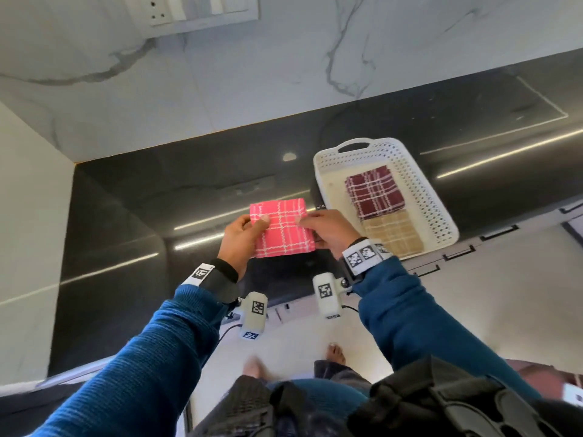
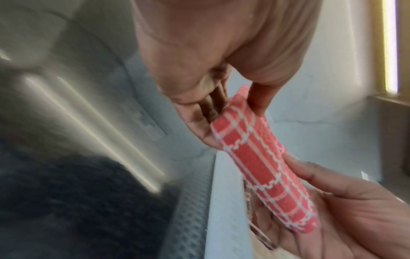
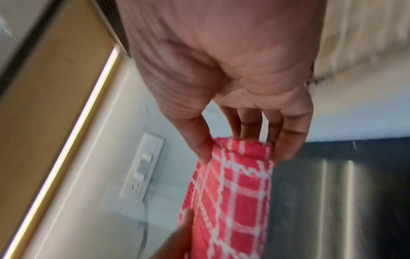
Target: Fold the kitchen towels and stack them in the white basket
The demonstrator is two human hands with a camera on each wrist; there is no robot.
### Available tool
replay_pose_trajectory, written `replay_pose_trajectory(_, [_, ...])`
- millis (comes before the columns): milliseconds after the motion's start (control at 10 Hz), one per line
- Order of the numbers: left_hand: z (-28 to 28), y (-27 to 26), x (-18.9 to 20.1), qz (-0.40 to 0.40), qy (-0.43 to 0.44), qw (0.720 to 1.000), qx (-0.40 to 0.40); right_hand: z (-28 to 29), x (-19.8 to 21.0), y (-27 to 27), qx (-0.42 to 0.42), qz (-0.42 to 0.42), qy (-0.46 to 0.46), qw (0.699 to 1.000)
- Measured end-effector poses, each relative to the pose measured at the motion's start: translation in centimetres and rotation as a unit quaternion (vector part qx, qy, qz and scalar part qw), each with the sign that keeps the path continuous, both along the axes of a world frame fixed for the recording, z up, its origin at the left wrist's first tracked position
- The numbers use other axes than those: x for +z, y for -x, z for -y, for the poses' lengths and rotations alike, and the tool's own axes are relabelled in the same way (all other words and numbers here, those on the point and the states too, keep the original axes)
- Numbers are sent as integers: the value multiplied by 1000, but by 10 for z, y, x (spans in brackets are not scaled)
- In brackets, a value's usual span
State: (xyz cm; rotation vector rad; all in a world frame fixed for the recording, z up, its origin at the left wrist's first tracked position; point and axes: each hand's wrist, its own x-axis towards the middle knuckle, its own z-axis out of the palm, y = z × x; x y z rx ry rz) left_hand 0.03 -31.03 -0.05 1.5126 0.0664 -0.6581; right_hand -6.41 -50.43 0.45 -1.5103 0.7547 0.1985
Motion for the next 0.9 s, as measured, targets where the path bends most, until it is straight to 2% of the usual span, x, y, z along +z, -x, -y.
replay_pose_trajectory(100, [55, 17, 21, 12, 4, 999, -53, 59, 30, 27, -17, 31, 11, 999])
replay_pose_trajectory(200, [140, 40, 28, 2, -18, 990, -141, 138, 59, 71, -6, 17, 102, 995])
replay_pose_trajectory(300, [183, 54, 18, -8, -53, 983, -177, 175, 56, 92, -2, -17, 152, 988])
replay_pose_trajectory(400, [222, 67, -6, -16, -125, 970, -207, 205, 34, 104, 34, -75, 223, 971])
replay_pose_trajectory(500, [233, 68, -22, -2, -188, 956, -226, 213, 14, 104, 62, -103, 271, 955])
replay_pose_trajectory(600, [243, 66, -39, 76, -274, 929, -238, 217, -16, 99, 77, -122, 341, 929])
replay_pose_trajectory(700, [243, 70, -36, 109, -311, 913, -241, 214, -23, 98, 76, -143, 359, 919])
replay_pose_trajectory(800, [237, 68, -12, 112, -310, 916, -229, 205, -4, 90, 68, -155, 423, 890])
replay_pose_trajectory(900, [223, 58, 1, 140, -318, 914, -210, 195, 15, 84, 59, -130, 470, 871])
